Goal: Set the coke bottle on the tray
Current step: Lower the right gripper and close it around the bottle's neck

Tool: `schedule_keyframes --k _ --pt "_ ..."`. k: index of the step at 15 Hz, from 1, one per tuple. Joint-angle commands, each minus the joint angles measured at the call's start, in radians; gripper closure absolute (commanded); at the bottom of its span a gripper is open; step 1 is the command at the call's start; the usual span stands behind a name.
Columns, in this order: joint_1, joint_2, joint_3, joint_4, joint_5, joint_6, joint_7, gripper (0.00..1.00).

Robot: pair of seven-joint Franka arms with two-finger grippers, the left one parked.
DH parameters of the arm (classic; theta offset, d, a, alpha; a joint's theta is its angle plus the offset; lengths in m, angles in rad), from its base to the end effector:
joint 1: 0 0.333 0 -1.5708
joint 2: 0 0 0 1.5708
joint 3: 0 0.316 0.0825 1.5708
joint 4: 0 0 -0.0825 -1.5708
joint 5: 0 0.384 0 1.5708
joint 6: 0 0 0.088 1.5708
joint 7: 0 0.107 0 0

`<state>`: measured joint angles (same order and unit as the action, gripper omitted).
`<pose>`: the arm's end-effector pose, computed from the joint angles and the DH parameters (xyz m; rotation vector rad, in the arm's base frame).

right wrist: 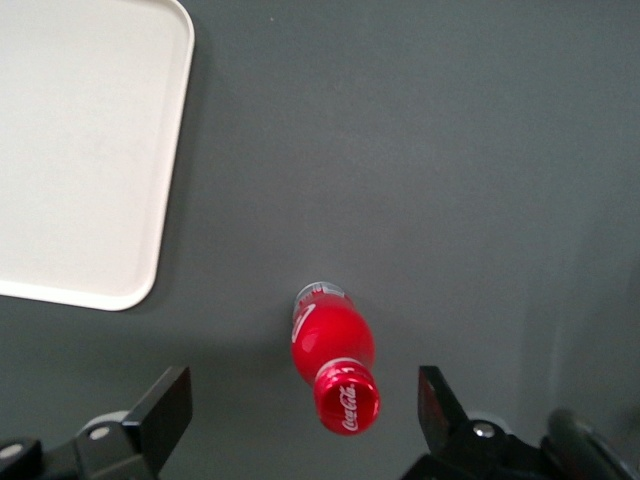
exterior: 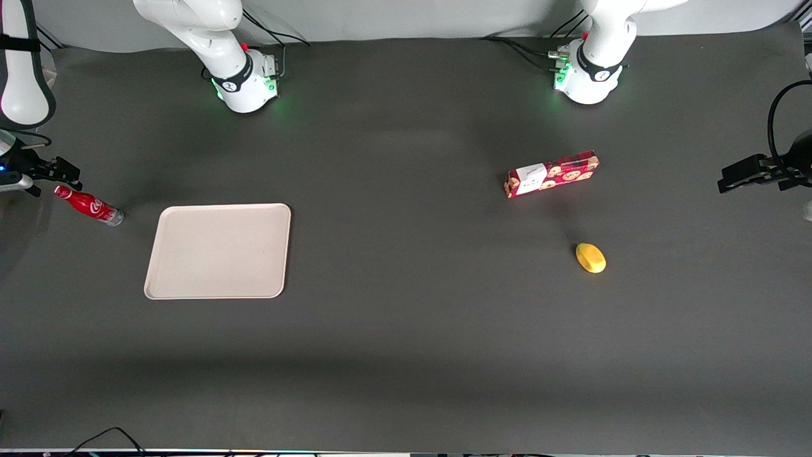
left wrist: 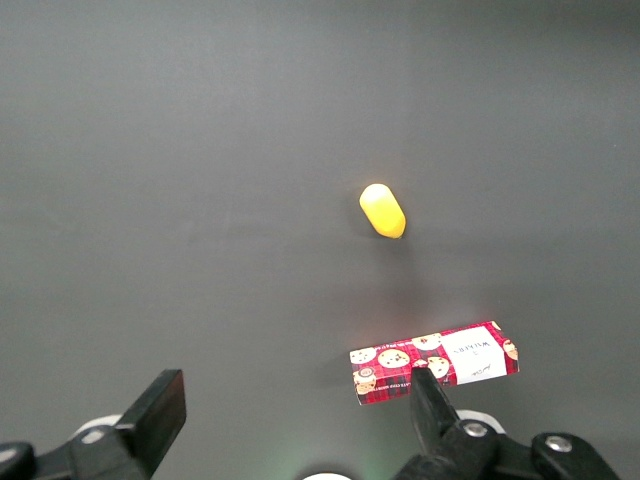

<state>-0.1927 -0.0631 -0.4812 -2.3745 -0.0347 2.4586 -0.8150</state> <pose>0.3940 -0.3150 0.3588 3.0358 0.2514 0.1632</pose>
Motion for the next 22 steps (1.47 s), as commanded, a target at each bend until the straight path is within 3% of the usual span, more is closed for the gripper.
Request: schedule_keyframes --k 1,12,14,17,18,19,21,22 --pt "-0.016 0.029 -0.004 -0.020 -0.007 0.060 -0.049 0.00" --pt "-0.060 0.095 -0.004 -0.022 0.032 0.128 -0.131 0.00" --pt "-0.059 0.098 -0.002 -0.022 0.032 0.128 -0.131 0.14" --pt "-0.057 0.097 -0.002 -0.022 0.056 0.122 -0.131 0.60" --pt "-0.054 0.097 -0.002 -0.022 0.062 0.120 -0.130 0.70" --pt "-0.051 0.097 -0.002 -0.020 0.062 0.120 -0.127 0.78" --pt "-0.050 0.097 0.000 -0.020 0.068 0.118 -0.119 0.82" --pt "-0.048 0.097 0.001 -0.020 0.068 0.117 -0.116 0.92"
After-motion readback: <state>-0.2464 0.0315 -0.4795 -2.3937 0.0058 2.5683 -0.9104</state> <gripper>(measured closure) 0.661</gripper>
